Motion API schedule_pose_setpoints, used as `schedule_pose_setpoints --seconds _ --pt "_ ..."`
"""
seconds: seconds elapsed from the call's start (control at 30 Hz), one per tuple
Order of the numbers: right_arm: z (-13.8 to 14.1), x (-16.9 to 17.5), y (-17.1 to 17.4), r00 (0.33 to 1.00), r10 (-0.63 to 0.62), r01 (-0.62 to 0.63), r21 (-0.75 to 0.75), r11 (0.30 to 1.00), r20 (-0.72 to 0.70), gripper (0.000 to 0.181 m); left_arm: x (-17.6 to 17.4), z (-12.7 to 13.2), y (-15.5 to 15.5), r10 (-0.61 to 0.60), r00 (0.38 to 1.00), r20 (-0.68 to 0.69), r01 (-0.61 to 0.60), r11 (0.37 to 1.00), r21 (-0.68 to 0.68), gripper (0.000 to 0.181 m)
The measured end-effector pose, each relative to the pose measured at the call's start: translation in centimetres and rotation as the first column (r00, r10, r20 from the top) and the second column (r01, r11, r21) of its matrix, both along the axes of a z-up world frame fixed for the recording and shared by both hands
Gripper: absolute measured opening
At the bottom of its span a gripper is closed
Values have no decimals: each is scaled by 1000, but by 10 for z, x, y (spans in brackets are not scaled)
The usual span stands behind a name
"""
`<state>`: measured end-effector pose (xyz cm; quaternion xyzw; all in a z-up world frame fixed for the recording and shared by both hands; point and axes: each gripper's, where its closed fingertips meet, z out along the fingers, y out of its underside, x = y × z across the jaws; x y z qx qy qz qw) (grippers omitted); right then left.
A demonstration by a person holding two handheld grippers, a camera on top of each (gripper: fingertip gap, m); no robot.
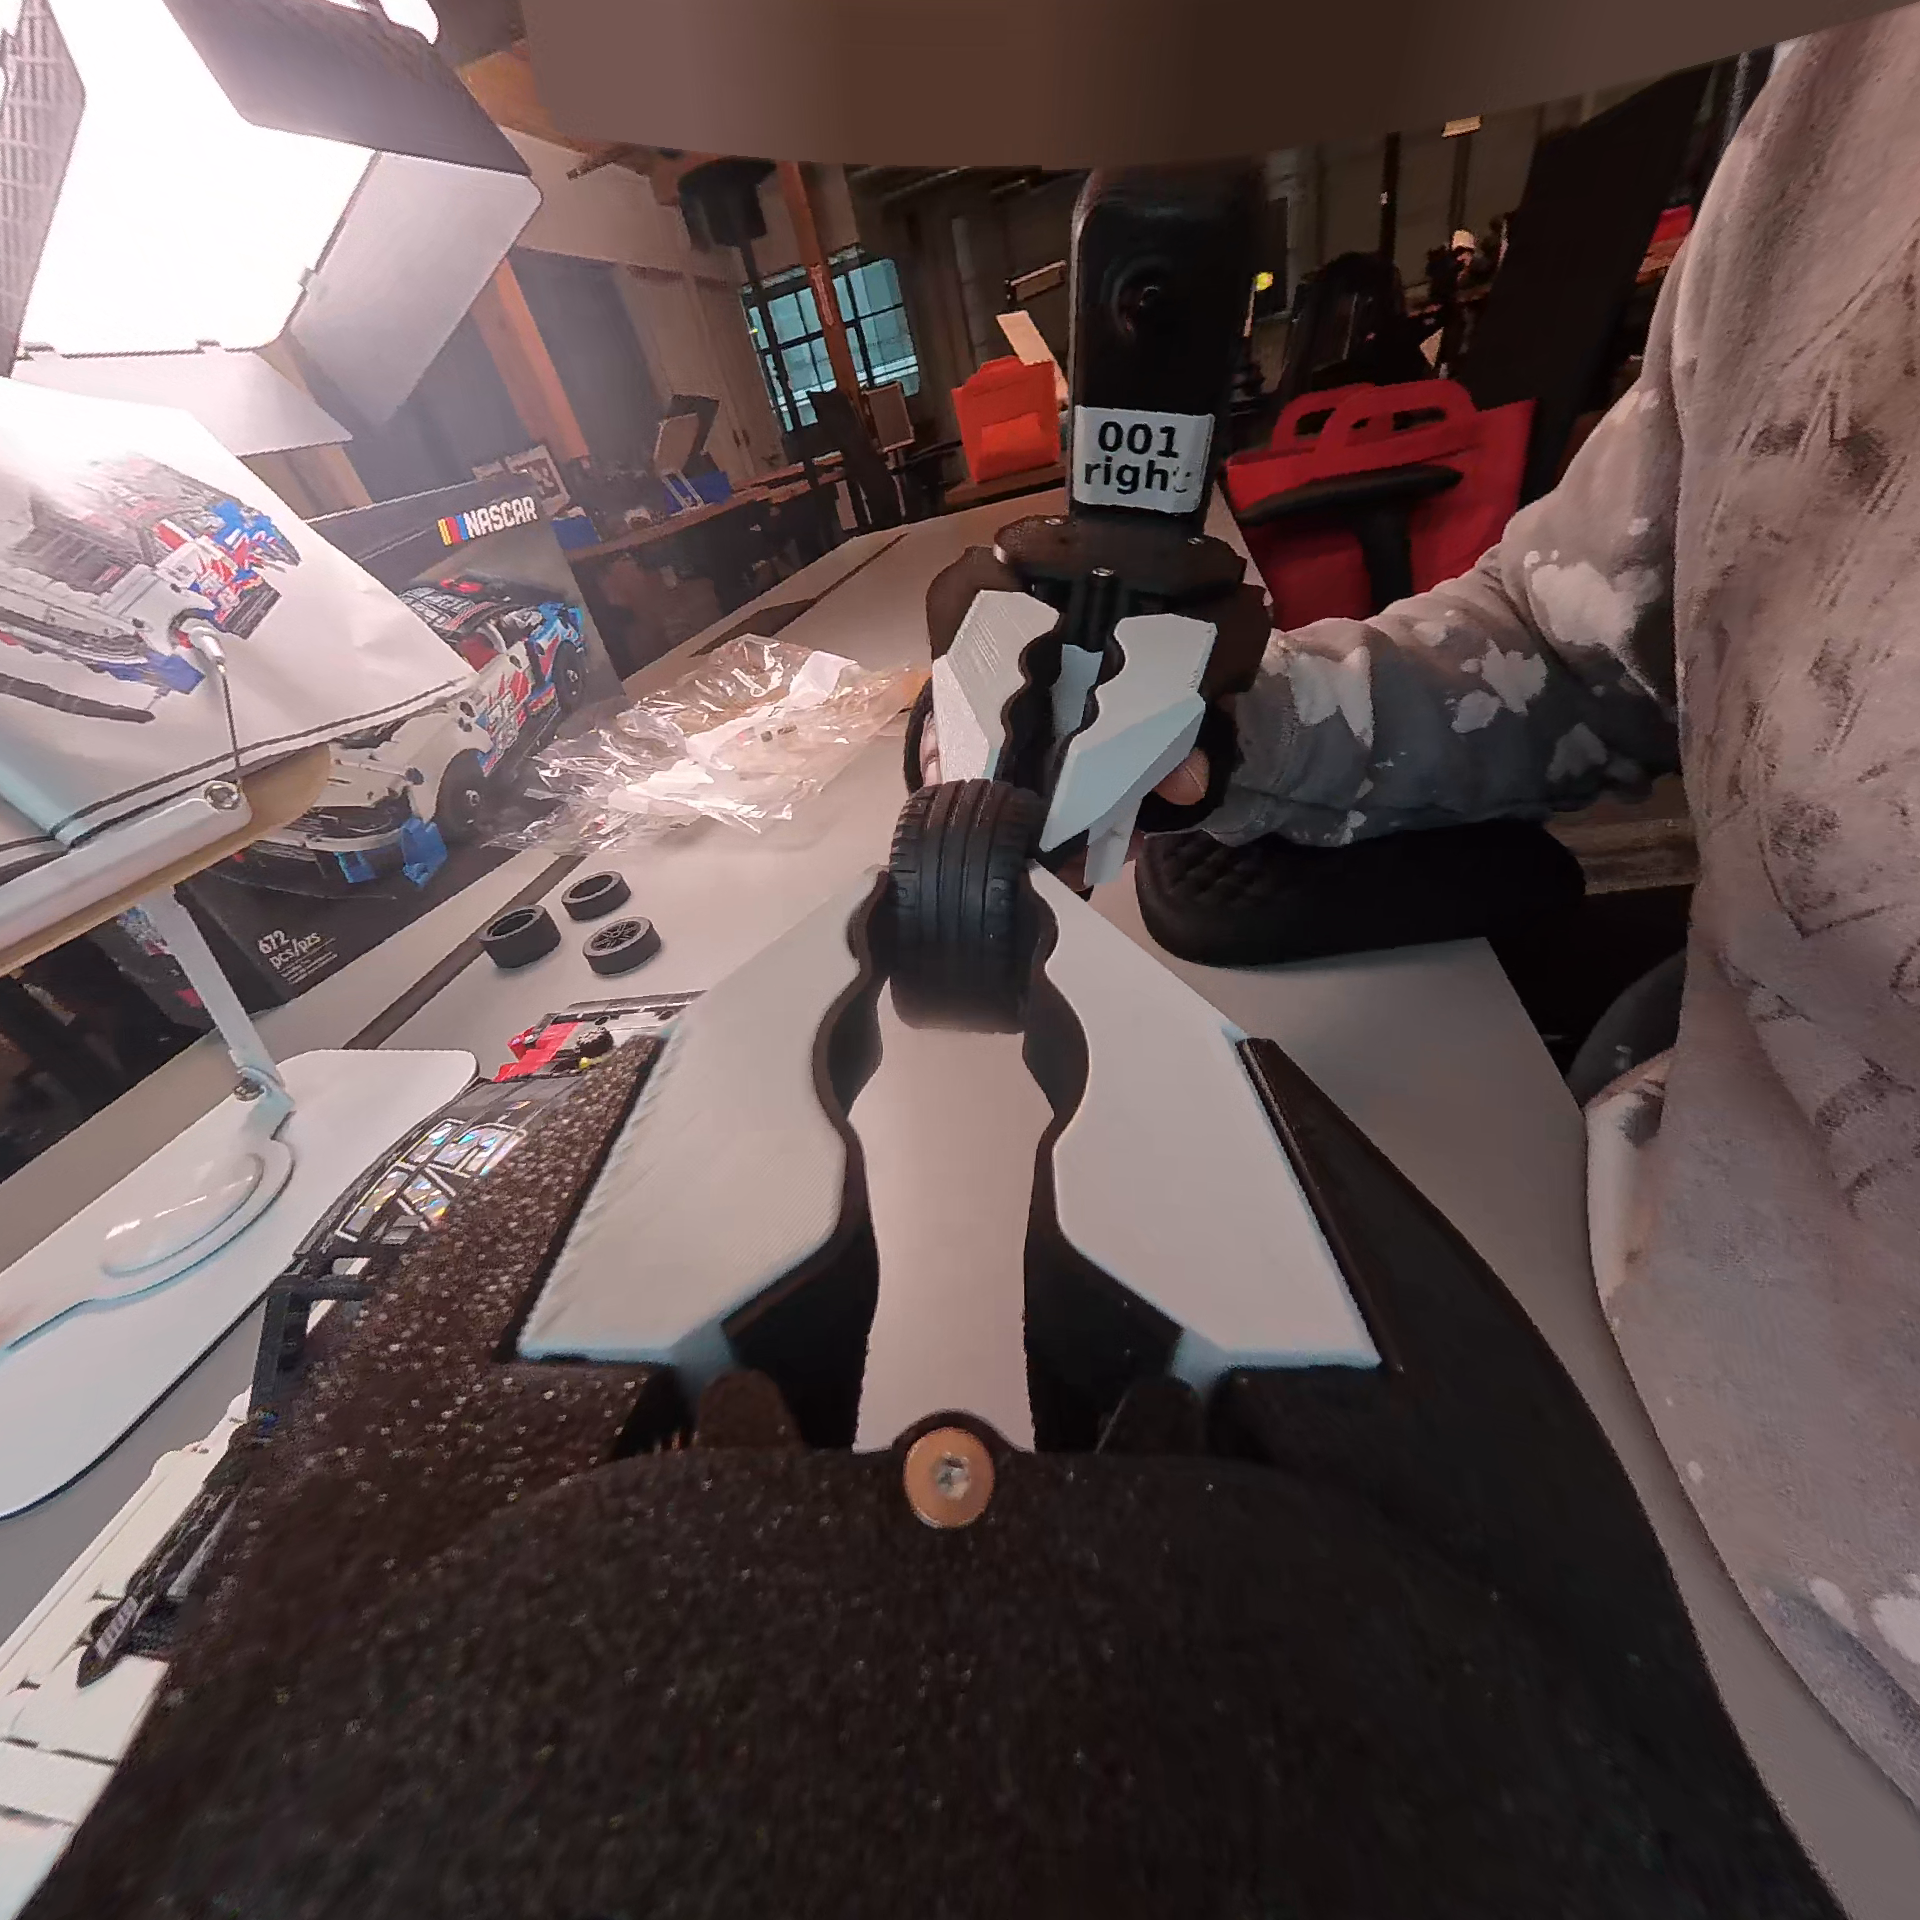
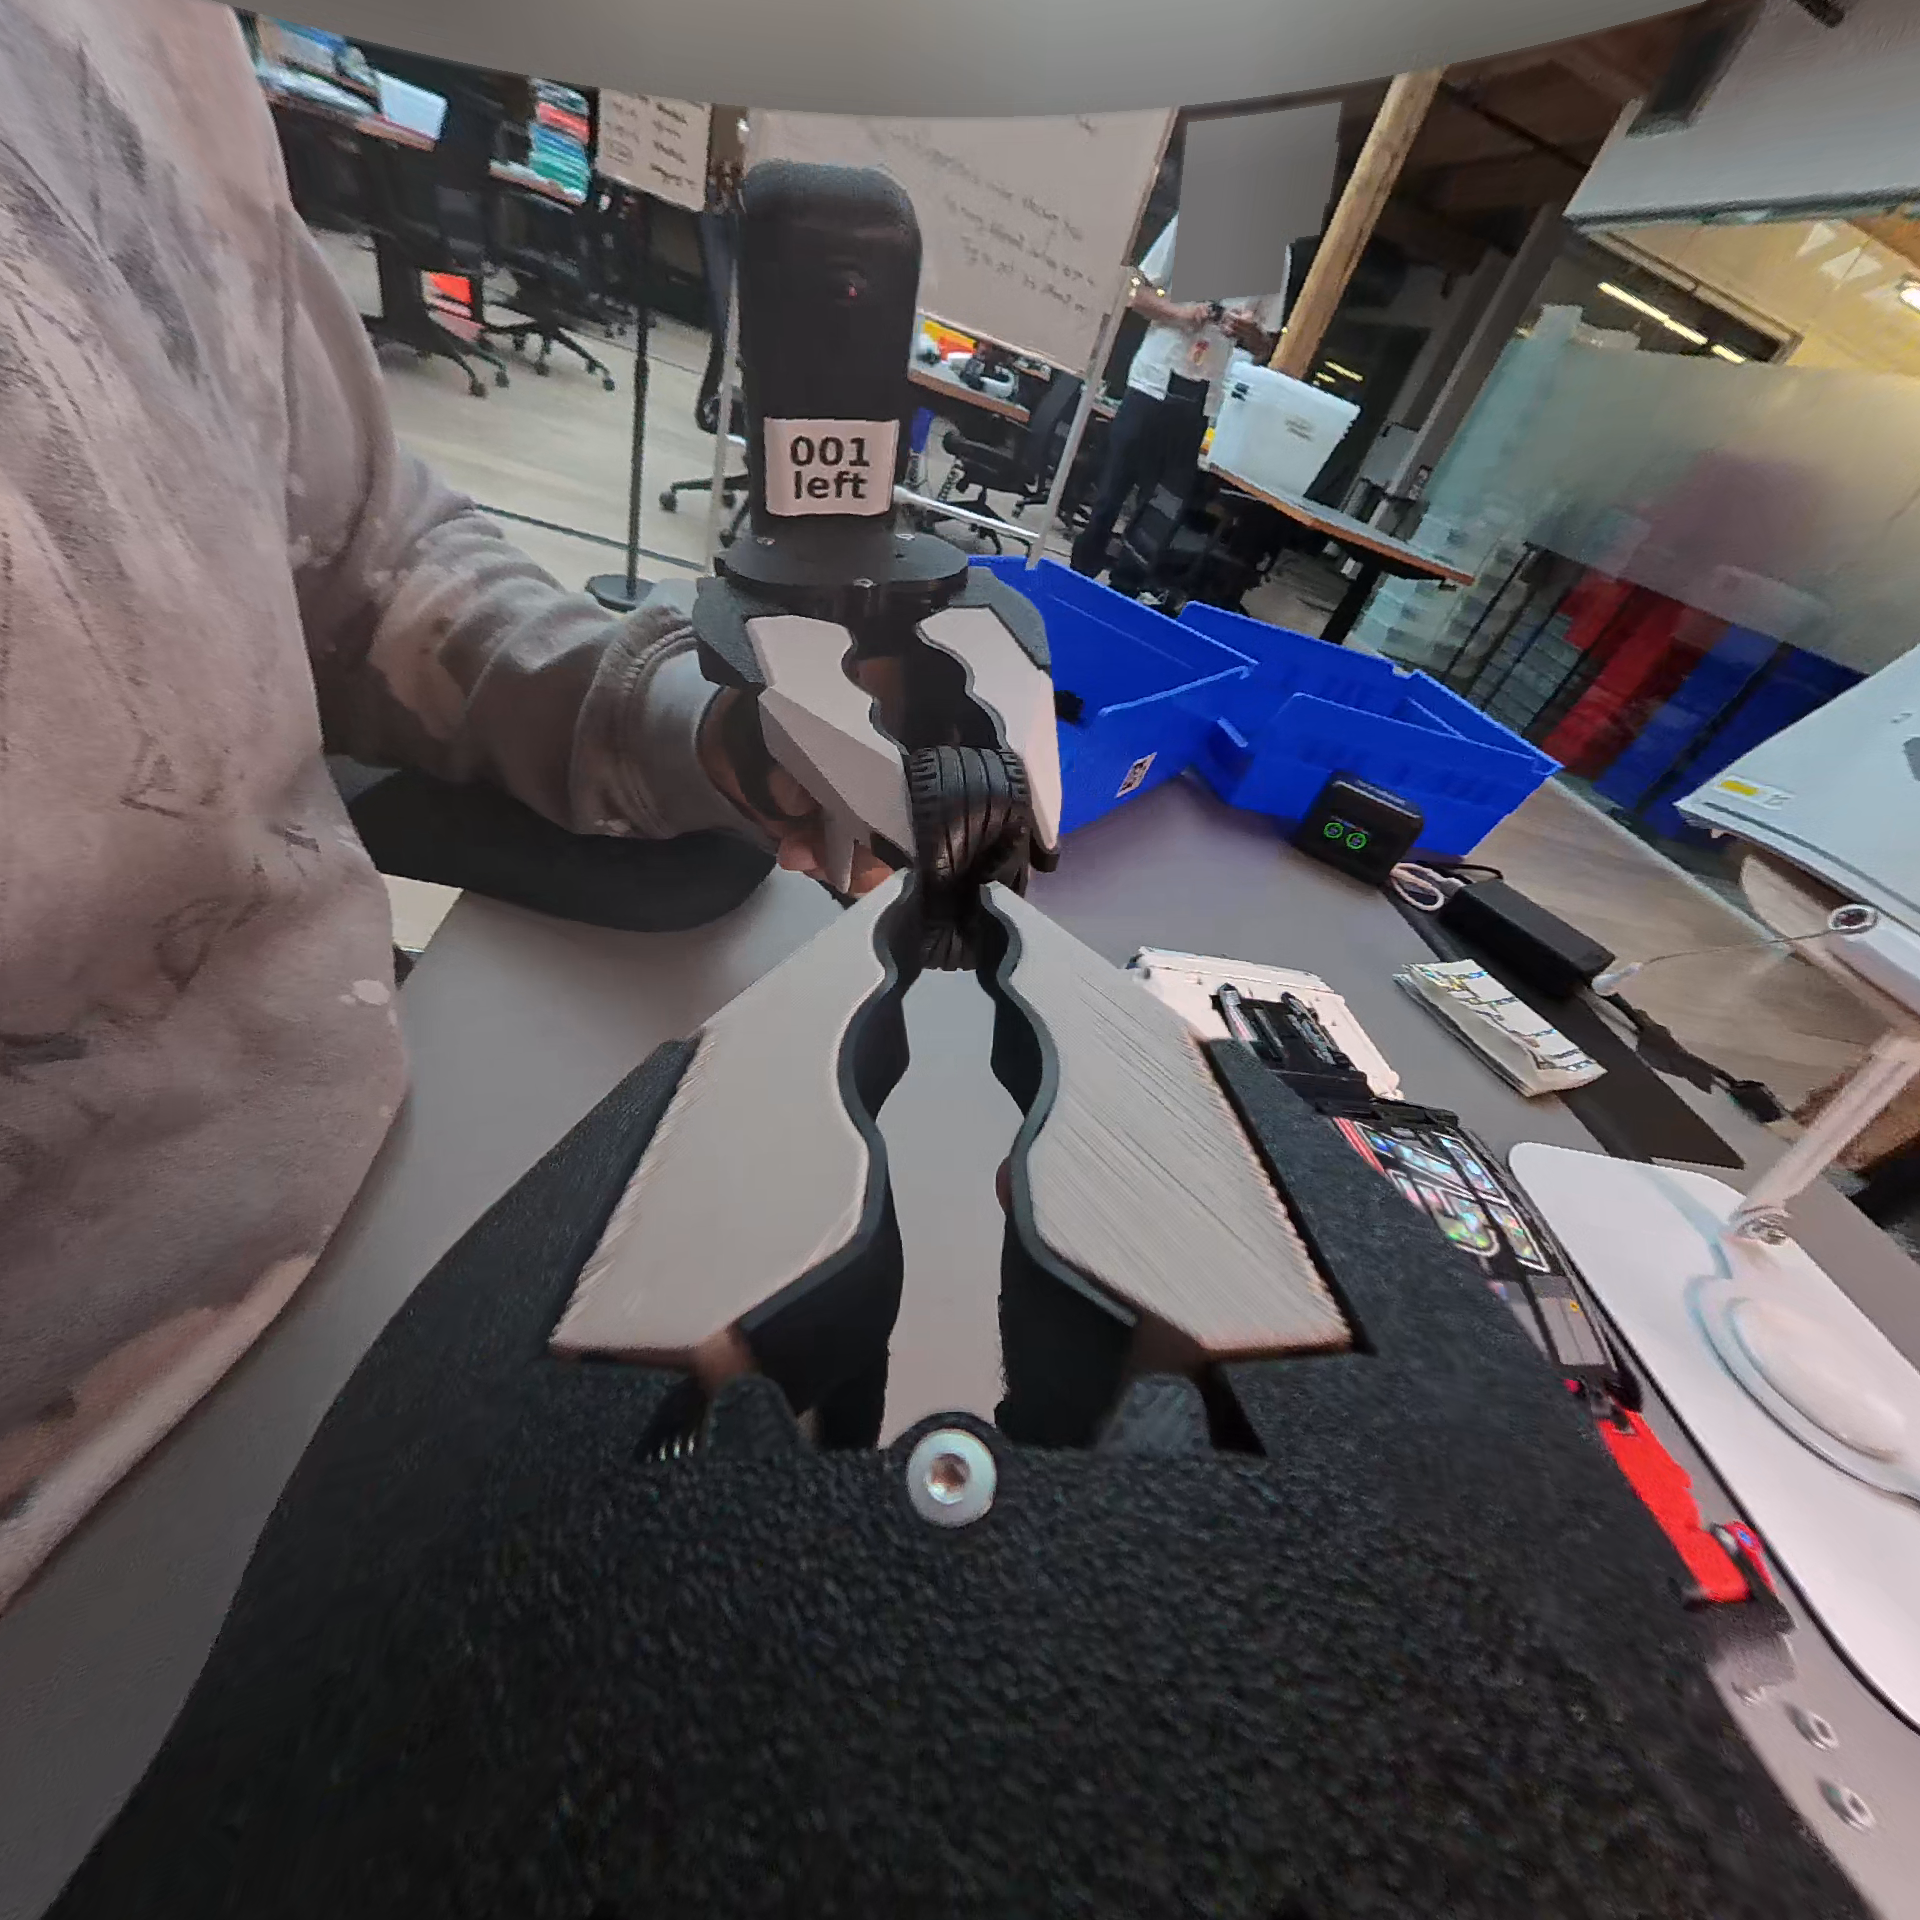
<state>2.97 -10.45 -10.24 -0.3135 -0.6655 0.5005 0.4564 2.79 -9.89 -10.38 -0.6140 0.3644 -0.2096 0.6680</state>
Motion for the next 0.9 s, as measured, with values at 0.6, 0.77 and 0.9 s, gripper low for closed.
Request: schedule_pose_setpoints --seconds 0.6,0.77,0.9 --pt "7 -2 2 964 -157 228 363 904 -214 0 -6 9 4 52 999 -1 -52 995 80 20" --pt "9 -4 4 944 -178 284 405 869 -278 1 -8 12 6 71 997 9 -72 993 94 21" --pt "10 -3 4 929 -184 313 414 855 -321 5 -9 12 4 78 997 -12 -76 991 108 21"
